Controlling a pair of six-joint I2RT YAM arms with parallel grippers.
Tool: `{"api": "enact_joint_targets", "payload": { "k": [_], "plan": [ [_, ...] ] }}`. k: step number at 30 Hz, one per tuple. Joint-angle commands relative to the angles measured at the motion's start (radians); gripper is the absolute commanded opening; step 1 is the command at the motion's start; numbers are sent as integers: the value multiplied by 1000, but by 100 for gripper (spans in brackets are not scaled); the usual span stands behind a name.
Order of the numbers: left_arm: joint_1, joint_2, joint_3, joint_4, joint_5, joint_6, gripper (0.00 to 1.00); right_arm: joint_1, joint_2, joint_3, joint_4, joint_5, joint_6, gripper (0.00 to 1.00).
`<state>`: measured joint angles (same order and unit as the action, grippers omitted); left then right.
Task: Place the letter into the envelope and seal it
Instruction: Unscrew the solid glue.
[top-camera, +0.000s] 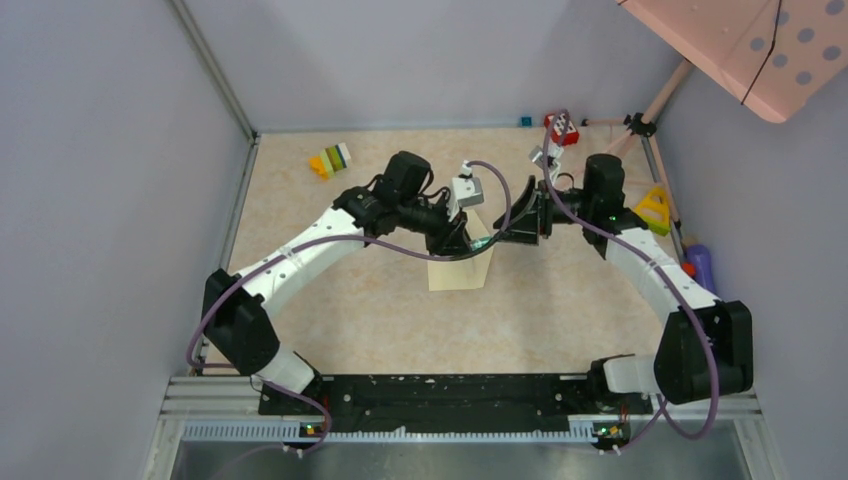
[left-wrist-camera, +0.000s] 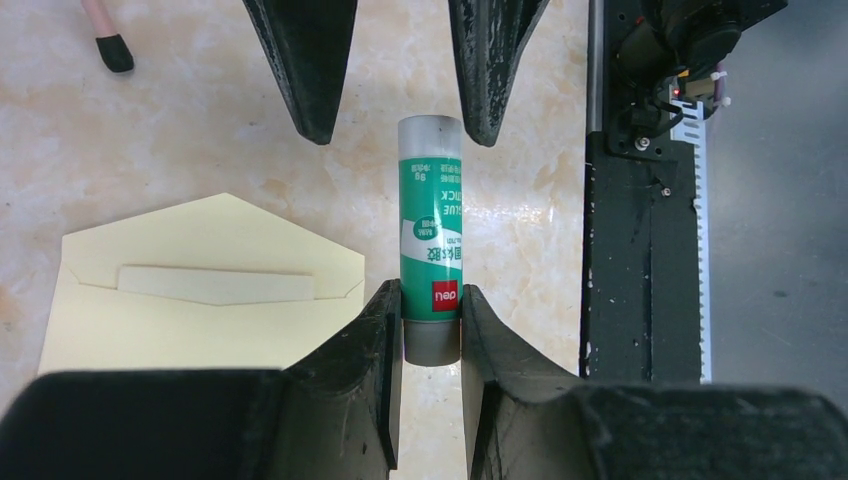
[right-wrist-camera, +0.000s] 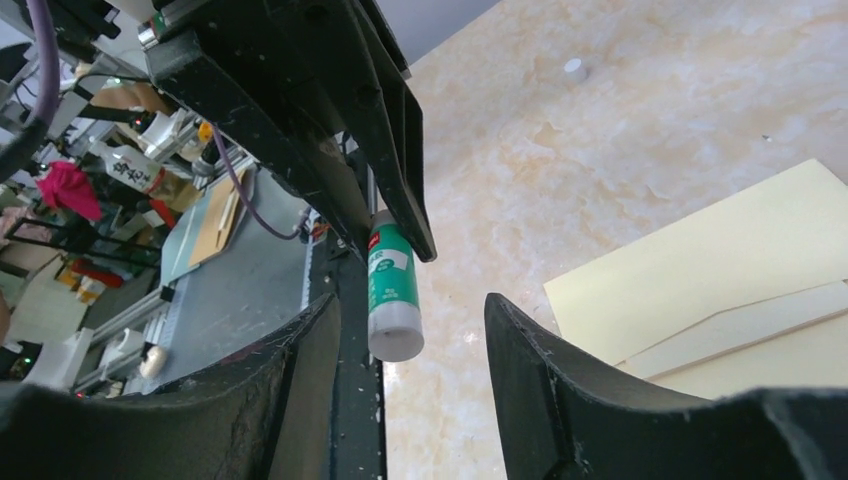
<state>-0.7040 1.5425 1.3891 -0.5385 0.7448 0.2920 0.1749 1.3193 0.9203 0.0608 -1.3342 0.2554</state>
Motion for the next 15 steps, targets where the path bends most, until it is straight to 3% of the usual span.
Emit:
{"api": "enact_joint_targets", "payload": {
  "k": [1, 9, 15],
  "plan": [
    [-2, -28, 10, 9, 89, 19, 0, -9, -56, 29, -127, -18, -310, 54],
    [-2, -11, 15, -33, 180, 28, 0, -9, -215, -144, 62, -59, -482, 54],
    [-2, -12, 7, -17, 148, 25, 0, -9, -257, -168, 51, -52, -527, 50]
  ]
}}
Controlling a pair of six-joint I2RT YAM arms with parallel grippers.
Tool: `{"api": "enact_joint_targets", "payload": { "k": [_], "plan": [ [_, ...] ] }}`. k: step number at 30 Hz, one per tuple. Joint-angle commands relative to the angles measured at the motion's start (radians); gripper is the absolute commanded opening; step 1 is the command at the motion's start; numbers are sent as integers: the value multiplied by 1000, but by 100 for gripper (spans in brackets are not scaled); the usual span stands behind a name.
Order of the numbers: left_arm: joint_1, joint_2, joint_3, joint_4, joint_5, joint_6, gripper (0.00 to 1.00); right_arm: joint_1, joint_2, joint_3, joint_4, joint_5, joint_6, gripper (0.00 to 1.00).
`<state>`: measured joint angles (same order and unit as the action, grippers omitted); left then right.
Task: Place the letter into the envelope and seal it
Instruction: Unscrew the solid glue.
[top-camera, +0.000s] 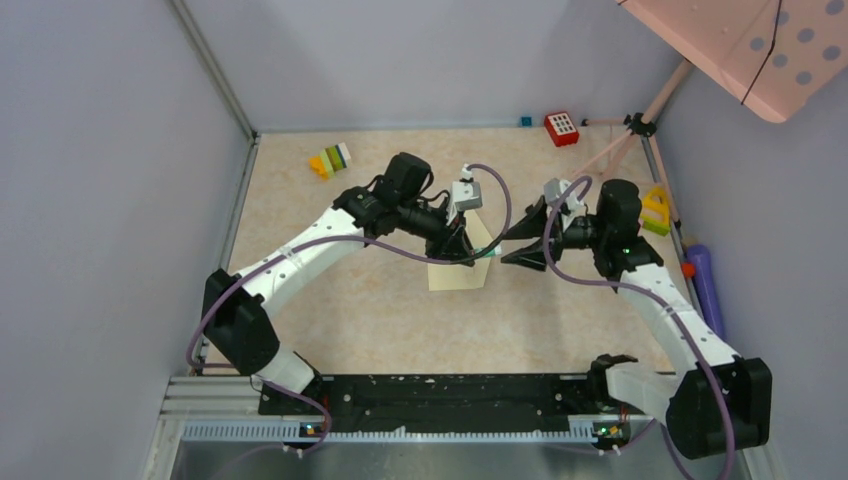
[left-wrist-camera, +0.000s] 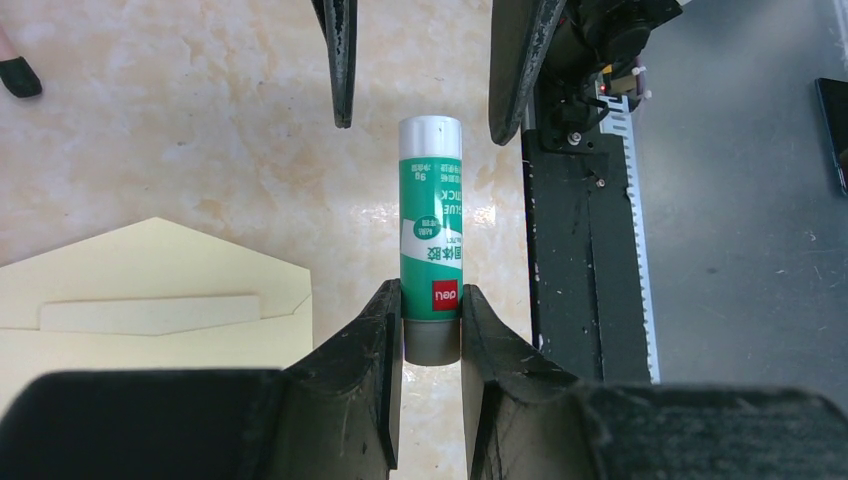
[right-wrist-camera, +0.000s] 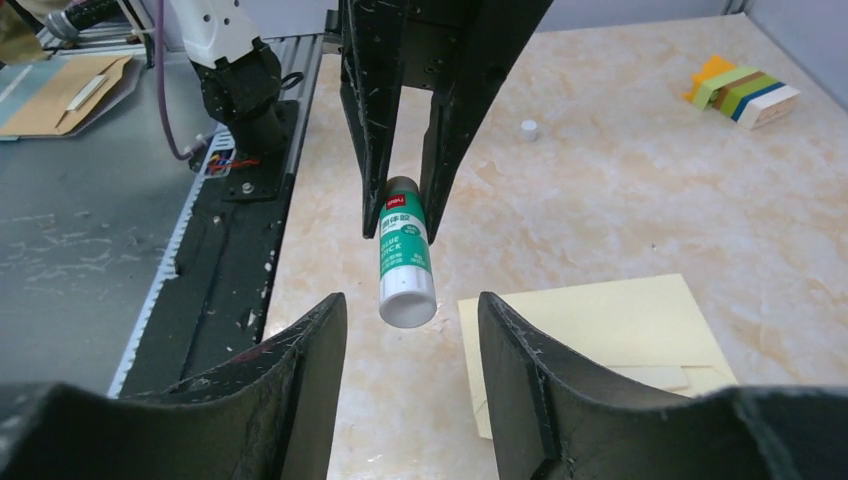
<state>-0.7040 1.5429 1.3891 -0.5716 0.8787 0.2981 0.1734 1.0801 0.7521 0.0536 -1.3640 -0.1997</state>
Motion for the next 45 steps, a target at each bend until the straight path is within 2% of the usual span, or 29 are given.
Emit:
{"api": "enact_joint_targets", "payload": {
  "k": [1, 4, 8, 19, 28, 35, 40, 43, 45],
  "plan": [
    [-2, -13, 5, 22, 3, 17, 0, -7, -9, 4, 73, -15, -39, 49],
    [-2, -18, -1, 35, -9, 9, 0, -6, 35, 29, 72, -52, 0, 44],
    [-2, -12, -2, 29, 19, 7, 0, -6, 33, 25, 18, -50, -100, 38],
    [-2, 19, 16, 3, 60, 5, 0, -1, -57, -61, 188, -73, -65, 33],
    [-2, 25, 23, 8, 66, -9, 0, 21, -70, -70, 161, -79, -113, 27],
    [-2, 25, 21, 9, 74, -11, 0, 27, -67, -63, 104, -57, -170, 31],
    [-2, 25, 22, 8, 77, -11, 0, 37, -63, -62, 97, -56, -180, 31],
    [-3, 25, 23, 9, 77, -12, 0, 45, -59, -60, 93, -57, -182, 26],
    [-2, 26, 23, 8, 72, -11, 0, 48, -53, -58, 91, -59, -178, 19]
  ]
}}
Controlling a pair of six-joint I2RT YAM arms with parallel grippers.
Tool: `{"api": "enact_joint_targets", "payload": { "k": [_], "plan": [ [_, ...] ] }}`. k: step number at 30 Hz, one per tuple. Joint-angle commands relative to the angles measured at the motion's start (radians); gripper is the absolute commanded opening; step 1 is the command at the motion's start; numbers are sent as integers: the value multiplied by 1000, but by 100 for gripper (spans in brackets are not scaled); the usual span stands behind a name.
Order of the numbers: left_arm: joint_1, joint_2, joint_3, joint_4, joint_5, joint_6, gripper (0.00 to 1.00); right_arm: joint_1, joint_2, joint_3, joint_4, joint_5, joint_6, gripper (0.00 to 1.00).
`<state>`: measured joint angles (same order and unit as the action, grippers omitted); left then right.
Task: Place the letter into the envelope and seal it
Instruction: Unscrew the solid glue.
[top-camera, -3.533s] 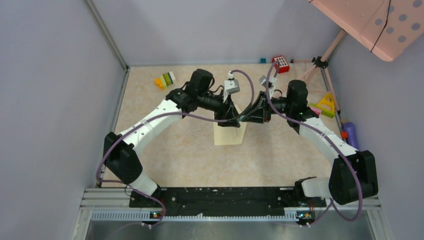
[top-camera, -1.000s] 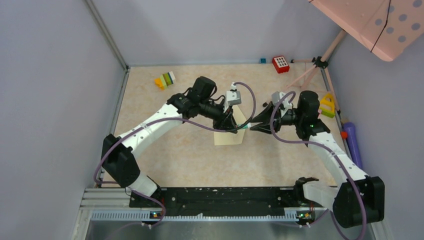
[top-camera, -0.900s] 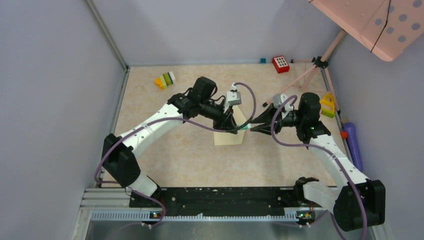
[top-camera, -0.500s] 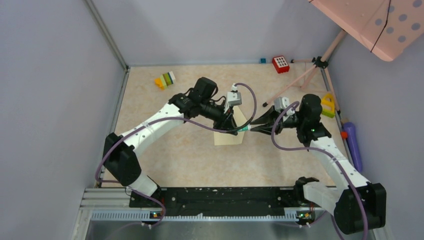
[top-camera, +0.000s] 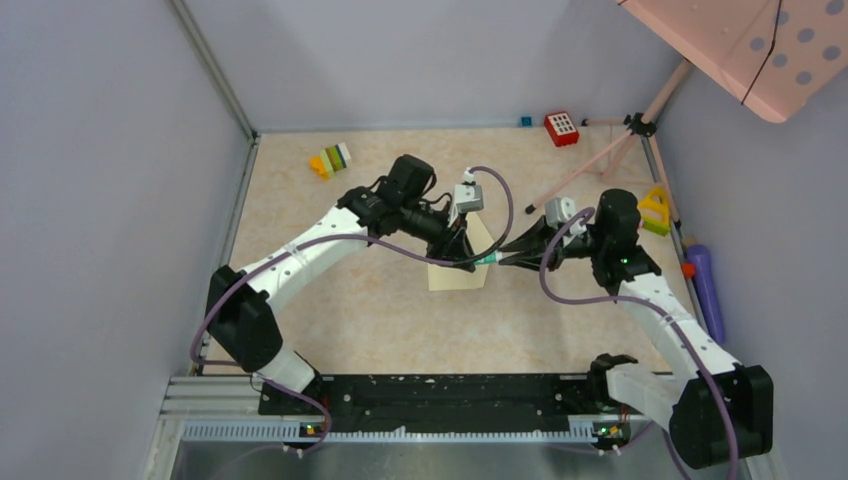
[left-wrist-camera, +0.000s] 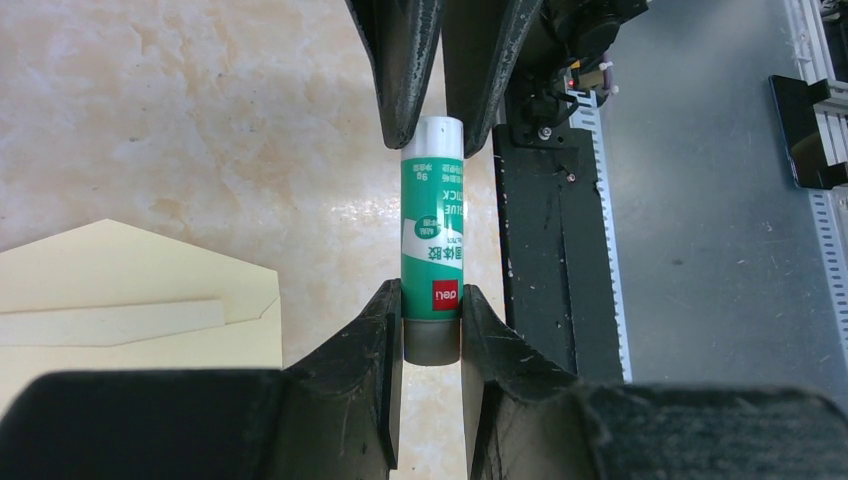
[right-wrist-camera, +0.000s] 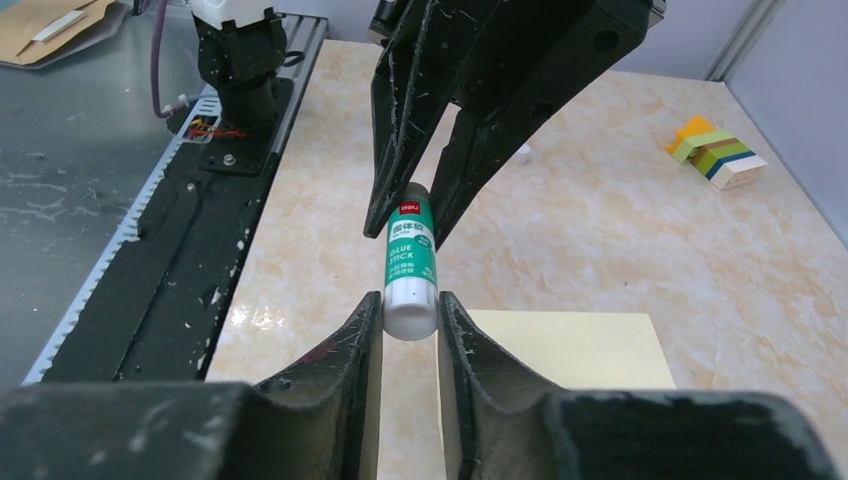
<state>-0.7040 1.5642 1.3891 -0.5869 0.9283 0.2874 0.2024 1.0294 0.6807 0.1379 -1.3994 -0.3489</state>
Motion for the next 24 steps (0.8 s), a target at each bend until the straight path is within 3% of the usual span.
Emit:
{"api": "enact_joint_targets", "payload": {
  "k": [1, 4, 10, 17, 19, 22, 24],
  "plan": [
    [-2, 3, 22, 26, 17, 0, 0, 21, 2, 15, 7, -23, -22, 15],
    [-2, -5, 21, 44, -26, -4, 0, 22, 32, 29, 36, -11, 66, 0],
    [-3, -53, -4, 104, -212, -12, 0, 17, 184, 158, 28, 33, 387, 0],
    [-7, -91, -41, 165, -397, -19, 11, 10, 342, 310, -95, 119, 676, 0],
    [-7, -94, -43, 173, -414, -26, 19, 10, 348, 305, -71, 124, 705, 0],
    [-6, -96, -41, 174, -409, -28, 39, 11, 333, 292, -58, 134, 686, 0],
    [-5, -94, -38, 173, -396, -33, 61, 9, 323, 293, -78, 132, 650, 0]
  ]
}}
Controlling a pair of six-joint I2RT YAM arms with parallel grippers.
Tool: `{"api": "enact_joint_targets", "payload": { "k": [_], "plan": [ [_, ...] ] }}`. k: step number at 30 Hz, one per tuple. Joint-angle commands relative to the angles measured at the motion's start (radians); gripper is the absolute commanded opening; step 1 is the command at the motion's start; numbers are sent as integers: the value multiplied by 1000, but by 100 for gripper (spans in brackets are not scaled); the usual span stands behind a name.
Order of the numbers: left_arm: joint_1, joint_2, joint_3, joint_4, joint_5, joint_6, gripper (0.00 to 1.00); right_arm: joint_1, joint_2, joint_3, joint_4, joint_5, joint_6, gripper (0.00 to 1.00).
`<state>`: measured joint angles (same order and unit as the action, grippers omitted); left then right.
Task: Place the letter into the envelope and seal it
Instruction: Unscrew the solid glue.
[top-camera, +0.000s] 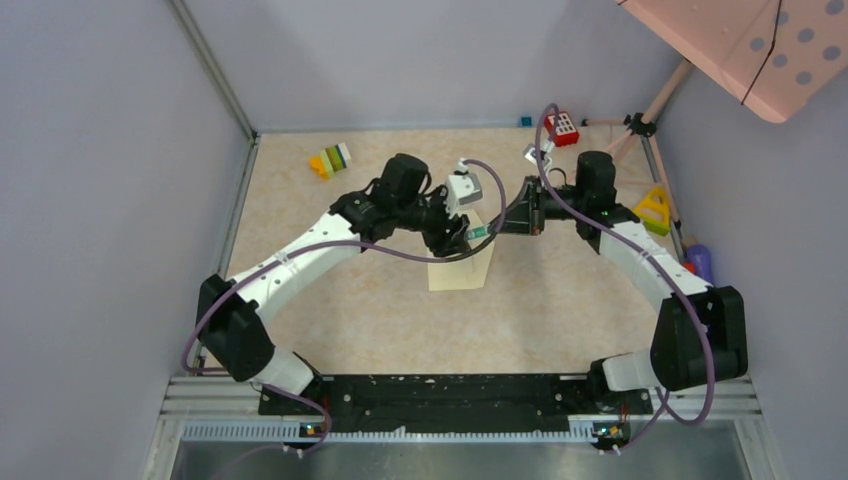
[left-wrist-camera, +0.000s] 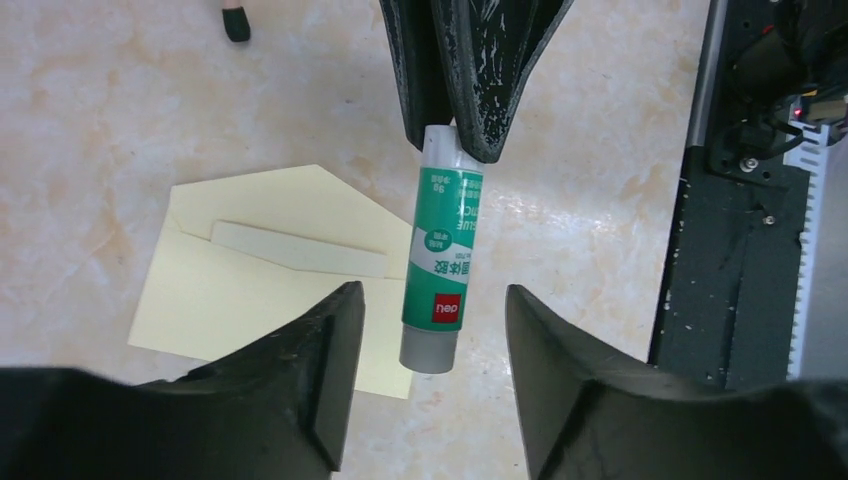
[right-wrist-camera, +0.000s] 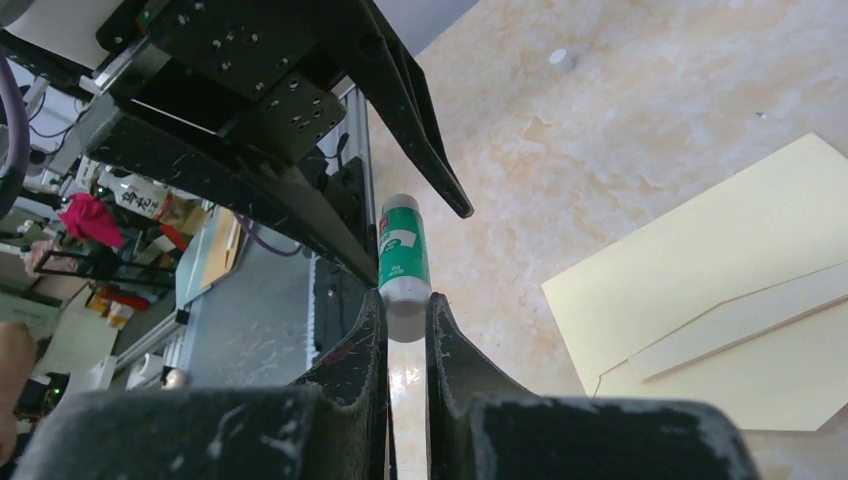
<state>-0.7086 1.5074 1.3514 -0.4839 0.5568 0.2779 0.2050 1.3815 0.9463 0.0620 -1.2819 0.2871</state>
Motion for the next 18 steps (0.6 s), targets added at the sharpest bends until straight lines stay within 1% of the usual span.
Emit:
{"api": "enact_joint_targets", "payload": {
  "k": [1, 3, 5, 6, 9, 10, 13, 18],
  "plan": [
    [-1, -37, 2, 68, -7, -27, 71, 8, -35, 30, -19, 14, -8, 0],
    [3, -33, 13, 53, 51, -32, 82, 7, -41, 39, -56, 11, -55, 0],
    [9, -29, 27, 34, 127, -42, 89, 8, -44, 48, -116, -2, -107, 0],
    [16, -25, 34, 24, 171, -50, 91, 8, -46, 52, -140, -8, -142, 0],
    [44, 0, 66, 3, 311, -94, 96, 7, -57, 55, -205, -30, -250, 0],
    [57, 12, 74, 2, 362, -111, 97, 7, -66, 51, -219, -47, -311, 0],
    [98, 59, 82, 36, 492, -201, 97, 11, -114, 17, -222, -94, -416, 0],
    [105, 131, 78, 65, 654, -274, 99, 16, -230, -89, -93, -138, -481, 0]
  ]
}}
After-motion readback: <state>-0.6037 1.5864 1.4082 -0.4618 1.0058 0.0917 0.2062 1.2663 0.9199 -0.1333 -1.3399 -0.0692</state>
